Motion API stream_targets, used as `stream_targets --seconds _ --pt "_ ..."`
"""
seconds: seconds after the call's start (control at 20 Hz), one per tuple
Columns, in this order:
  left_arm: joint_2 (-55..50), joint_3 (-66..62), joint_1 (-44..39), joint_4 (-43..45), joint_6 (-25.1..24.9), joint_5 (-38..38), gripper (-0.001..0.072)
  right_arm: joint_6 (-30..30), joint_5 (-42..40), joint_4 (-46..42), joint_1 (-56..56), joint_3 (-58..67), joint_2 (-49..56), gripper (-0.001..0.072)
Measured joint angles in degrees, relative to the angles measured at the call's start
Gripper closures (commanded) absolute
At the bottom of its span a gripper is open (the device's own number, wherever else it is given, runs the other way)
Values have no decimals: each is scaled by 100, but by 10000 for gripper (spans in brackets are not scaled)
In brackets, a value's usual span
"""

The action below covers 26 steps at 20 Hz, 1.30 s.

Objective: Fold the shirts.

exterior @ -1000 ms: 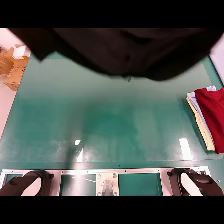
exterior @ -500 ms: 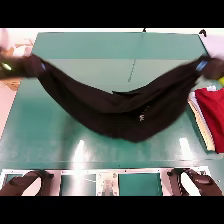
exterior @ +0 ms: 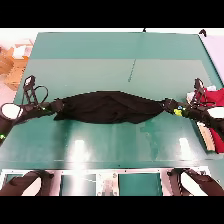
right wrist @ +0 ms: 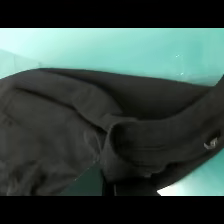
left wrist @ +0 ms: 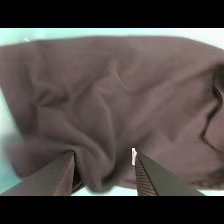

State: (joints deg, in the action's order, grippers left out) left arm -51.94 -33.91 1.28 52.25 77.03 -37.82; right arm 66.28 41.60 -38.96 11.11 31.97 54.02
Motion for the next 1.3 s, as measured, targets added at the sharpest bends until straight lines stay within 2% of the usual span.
stream_targets --seconds 0.15,0.5,0.85,1.3 --pt "2 -273 87 348 -9 -168 262 -175 -15 129 0 254 245 694" --pt "-203 -741 1311 1060 203 -1600 262 -367 155 177 2 573 382 693" --pt "-992 -391 1631 234 -376 -2249 262 -393 170 4 17 610 404 693" --pt "-1189 -343 1663 -48 -557 -2942 262 -398 179 -122 208 612 404 693"
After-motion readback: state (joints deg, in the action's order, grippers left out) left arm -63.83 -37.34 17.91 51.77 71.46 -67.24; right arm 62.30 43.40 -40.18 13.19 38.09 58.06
